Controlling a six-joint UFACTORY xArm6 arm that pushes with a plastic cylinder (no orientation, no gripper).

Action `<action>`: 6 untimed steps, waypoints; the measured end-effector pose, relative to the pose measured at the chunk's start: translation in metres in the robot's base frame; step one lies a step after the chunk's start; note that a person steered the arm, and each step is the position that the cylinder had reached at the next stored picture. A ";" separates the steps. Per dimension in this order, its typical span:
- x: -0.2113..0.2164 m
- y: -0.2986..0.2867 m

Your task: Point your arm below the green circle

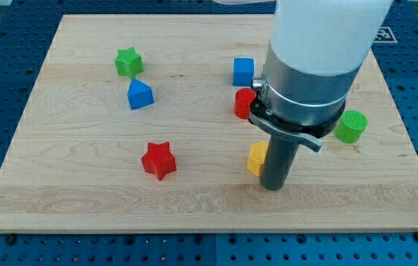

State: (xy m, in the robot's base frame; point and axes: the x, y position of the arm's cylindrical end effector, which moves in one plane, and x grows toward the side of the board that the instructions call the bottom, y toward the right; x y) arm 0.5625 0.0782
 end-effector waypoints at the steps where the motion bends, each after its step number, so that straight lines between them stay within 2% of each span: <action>1: -0.018 -0.001; 4: -0.019 0.012; 6: -0.019 0.103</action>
